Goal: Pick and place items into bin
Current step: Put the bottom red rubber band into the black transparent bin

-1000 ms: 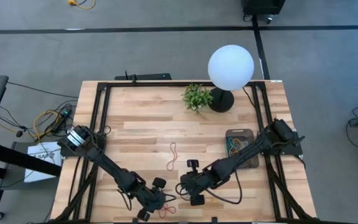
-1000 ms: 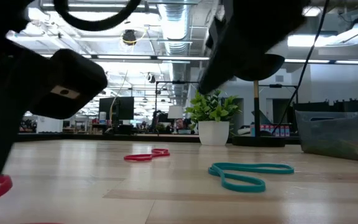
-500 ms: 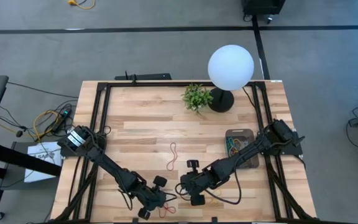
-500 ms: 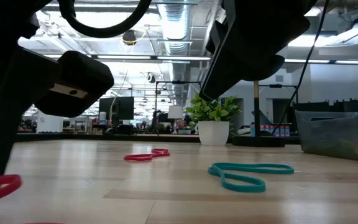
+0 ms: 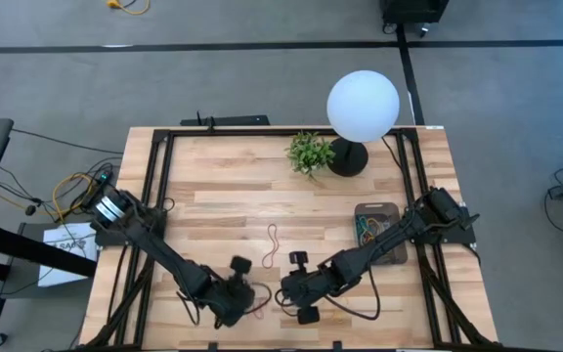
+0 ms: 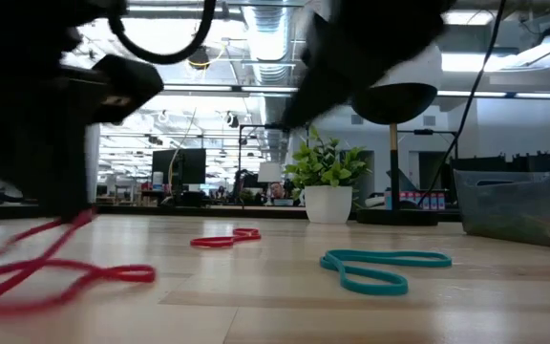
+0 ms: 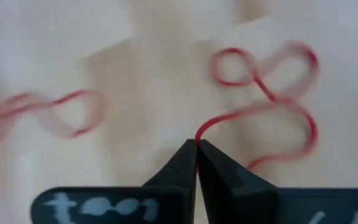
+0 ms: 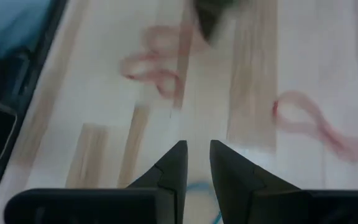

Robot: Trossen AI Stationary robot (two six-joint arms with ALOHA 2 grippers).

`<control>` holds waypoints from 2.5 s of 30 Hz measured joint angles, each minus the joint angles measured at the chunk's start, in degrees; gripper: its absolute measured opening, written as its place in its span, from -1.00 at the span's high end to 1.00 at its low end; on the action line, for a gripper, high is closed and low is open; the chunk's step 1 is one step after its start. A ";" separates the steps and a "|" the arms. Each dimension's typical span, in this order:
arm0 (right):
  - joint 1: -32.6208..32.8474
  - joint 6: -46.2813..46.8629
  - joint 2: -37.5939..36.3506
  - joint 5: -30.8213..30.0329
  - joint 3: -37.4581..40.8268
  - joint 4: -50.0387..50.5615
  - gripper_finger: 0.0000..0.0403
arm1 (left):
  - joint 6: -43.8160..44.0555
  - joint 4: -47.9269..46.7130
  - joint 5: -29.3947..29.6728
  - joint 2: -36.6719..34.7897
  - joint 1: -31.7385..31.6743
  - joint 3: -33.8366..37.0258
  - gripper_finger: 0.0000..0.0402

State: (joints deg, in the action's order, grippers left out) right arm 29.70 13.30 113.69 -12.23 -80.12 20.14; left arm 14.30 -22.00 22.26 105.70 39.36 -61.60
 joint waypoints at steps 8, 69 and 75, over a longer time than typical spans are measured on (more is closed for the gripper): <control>-4.58 -5.17 0.00 -5.90 -0.07 -12.56 0.68 | 2.71 -1.26 8.53 -0.45 0.02 0.00 1.00; -11.05 5.77 5.77 0.18 -0.07 -13.57 0.96 | 9.56 -4.15 30.20 -0.49 0.24 -0.07 1.00; -11.05 5.75 5.79 0.16 -0.07 -11.75 0.98 | 9.78 -4.12 29.07 -0.49 0.13 -0.07 0.95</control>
State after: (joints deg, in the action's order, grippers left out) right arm 18.65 19.05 119.48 -12.08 -80.18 8.38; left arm 24.08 -26.12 51.34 105.21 39.48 -61.67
